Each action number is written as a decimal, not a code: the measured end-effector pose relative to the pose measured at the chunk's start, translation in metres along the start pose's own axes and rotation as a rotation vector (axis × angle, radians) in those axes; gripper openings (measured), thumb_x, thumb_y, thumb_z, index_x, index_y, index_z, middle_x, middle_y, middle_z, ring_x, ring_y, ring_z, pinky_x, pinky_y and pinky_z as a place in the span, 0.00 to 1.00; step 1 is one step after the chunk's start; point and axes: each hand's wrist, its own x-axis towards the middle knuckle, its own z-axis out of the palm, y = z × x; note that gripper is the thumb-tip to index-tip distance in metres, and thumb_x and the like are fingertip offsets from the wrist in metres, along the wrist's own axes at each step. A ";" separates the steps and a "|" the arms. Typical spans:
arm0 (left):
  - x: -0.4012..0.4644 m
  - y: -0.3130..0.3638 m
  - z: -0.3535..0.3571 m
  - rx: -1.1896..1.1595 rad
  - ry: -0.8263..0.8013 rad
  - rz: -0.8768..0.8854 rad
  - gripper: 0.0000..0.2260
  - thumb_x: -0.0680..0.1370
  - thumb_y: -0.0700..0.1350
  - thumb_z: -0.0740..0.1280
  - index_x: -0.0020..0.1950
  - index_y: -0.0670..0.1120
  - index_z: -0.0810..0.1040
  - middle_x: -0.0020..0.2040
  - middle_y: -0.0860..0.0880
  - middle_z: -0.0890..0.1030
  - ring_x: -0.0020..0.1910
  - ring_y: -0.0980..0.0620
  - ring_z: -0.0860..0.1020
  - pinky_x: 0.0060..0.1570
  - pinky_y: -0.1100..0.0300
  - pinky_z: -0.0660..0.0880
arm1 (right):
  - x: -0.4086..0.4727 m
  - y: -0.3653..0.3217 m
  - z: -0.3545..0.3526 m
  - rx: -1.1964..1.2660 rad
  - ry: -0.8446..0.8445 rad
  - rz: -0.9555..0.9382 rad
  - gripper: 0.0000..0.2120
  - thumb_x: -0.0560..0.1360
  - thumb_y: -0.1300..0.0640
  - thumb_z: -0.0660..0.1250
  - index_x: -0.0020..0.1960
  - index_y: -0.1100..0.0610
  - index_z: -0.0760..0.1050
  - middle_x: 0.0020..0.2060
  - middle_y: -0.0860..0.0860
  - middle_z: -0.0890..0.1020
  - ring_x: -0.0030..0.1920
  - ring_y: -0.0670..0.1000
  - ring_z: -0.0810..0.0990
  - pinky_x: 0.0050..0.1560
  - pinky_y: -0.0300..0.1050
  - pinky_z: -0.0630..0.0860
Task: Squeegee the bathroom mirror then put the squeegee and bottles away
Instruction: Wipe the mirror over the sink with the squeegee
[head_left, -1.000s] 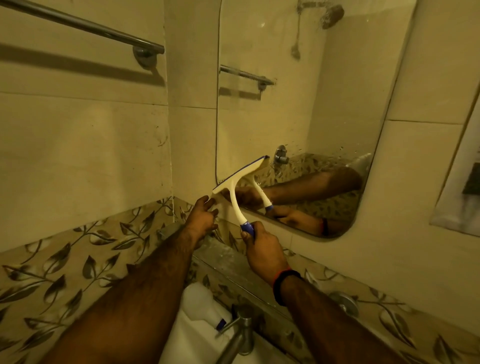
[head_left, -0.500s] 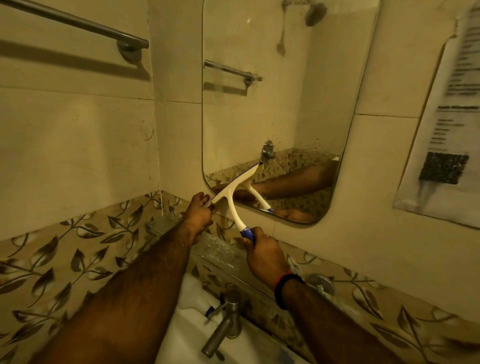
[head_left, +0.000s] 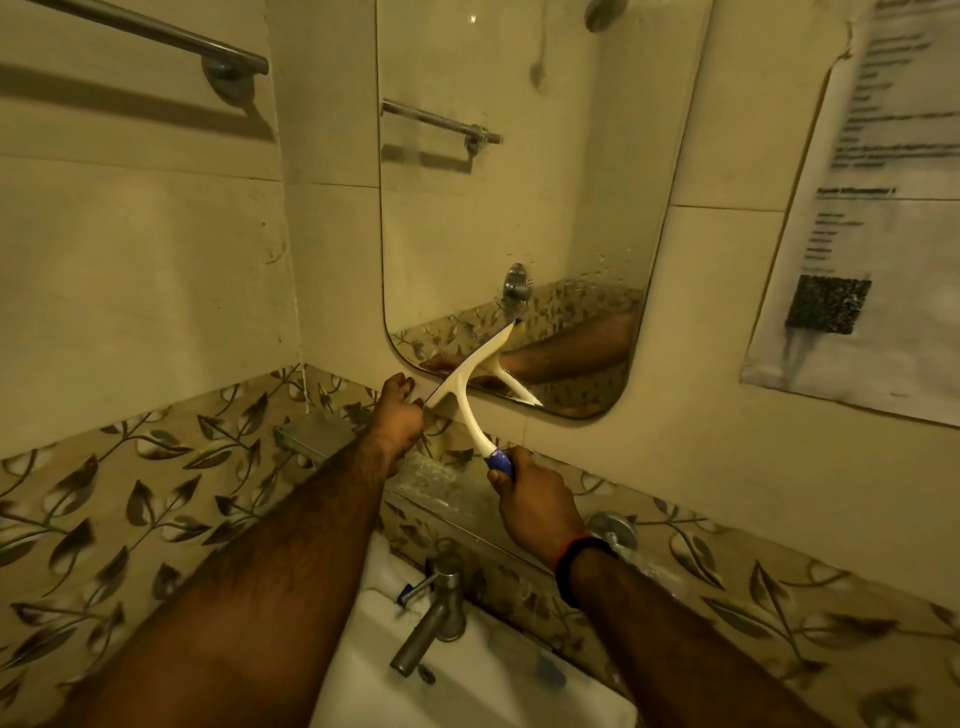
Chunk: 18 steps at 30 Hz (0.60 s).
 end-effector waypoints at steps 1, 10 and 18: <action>0.000 0.000 0.002 -0.005 0.003 0.000 0.32 0.80 0.29 0.55 0.79 0.53 0.56 0.77 0.52 0.65 0.74 0.46 0.67 0.70 0.41 0.69 | -0.002 0.002 -0.001 0.000 -0.005 0.008 0.12 0.81 0.49 0.60 0.62 0.52 0.71 0.44 0.48 0.77 0.40 0.46 0.75 0.38 0.41 0.67; -0.008 -0.002 0.012 -0.011 0.016 0.006 0.34 0.78 0.27 0.57 0.79 0.52 0.56 0.77 0.51 0.66 0.72 0.47 0.67 0.68 0.46 0.71 | -0.019 0.020 -0.017 -0.062 -0.026 0.038 0.12 0.81 0.48 0.59 0.62 0.51 0.70 0.44 0.47 0.77 0.39 0.45 0.75 0.36 0.38 0.68; -0.019 -0.004 0.023 -0.004 0.018 0.010 0.30 0.80 0.31 0.54 0.79 0.51 0.55 0.78 0.51 0.64 0.72 0.47 0.67 0.66 0.52 0.69 | -0.035 0.032 -0.035 -0.107 0.002 0.048 0.12 0.81 0.48 0.59 0.62 0.51 0.70 0.42 0.46 0.75 0.36 0.41 0.71 0.33 0.37 0.64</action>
